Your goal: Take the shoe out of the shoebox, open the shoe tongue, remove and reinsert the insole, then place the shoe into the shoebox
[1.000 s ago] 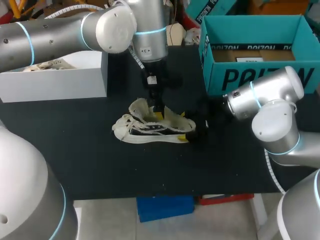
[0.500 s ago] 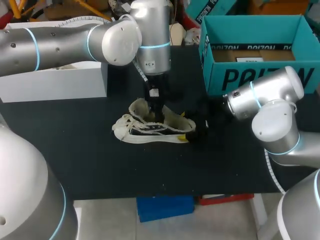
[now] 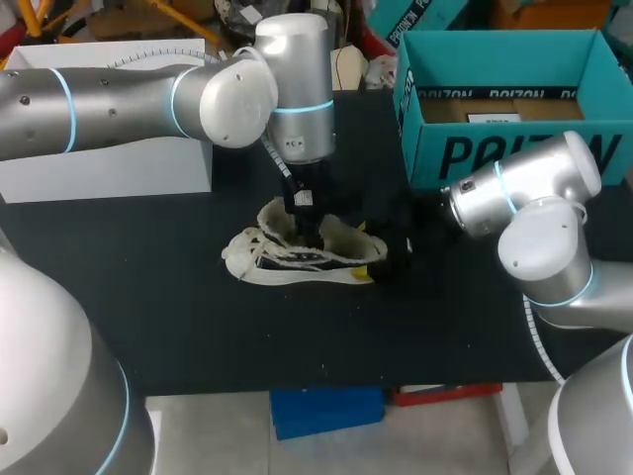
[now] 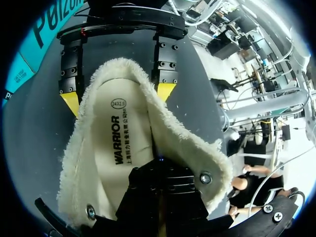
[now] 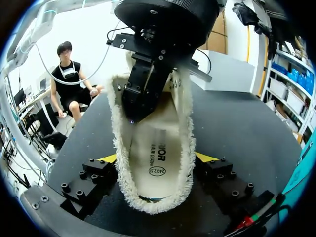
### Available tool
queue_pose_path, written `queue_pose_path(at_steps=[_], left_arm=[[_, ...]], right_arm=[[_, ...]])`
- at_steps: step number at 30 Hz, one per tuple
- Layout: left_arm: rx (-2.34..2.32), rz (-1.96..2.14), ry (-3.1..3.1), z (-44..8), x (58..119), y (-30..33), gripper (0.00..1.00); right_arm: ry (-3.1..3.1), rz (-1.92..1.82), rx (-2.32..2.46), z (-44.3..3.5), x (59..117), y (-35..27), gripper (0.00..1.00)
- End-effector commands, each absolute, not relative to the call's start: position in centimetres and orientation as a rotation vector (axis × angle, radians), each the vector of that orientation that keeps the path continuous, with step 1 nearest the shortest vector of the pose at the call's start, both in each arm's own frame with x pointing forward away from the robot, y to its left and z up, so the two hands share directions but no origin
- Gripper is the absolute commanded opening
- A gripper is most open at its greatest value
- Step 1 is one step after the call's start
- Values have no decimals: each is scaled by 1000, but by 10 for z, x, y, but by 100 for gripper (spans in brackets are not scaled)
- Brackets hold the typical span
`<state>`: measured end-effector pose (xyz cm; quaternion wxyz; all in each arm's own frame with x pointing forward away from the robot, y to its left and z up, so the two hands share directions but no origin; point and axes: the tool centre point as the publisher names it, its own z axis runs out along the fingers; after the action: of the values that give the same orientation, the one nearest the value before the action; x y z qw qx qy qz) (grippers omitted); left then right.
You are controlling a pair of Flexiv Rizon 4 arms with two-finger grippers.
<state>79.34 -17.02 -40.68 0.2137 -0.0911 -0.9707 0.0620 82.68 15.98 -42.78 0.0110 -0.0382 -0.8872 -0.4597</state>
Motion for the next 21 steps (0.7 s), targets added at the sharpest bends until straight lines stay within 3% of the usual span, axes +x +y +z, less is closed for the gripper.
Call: queue_pose_path(at_steps=[1, 11, 15, 18, 21], left_arm=[[-238, 180, -2711, -412, 789, -170, 0], [-228, 151, -2742, -415, 787, -171, 0], [-234, 142, -2744, -416, 786, -173, 11], [-236, 141, -2744, -416, 786, -173, 34], [-235, 133, -2750, -415, 786, -173, 45]], right_arm=[[-2769, -1430, -122, -427, 828, 160, 0], [-2769, -1430, -122, -427, 828, 160, 0], [-2769, -1430, -122, -427, 828, 160, 0], [-2769, -1430, -122, -427, 828, 160, 0], [-2769, -1430, -122, -427, 828, 160, 0]])
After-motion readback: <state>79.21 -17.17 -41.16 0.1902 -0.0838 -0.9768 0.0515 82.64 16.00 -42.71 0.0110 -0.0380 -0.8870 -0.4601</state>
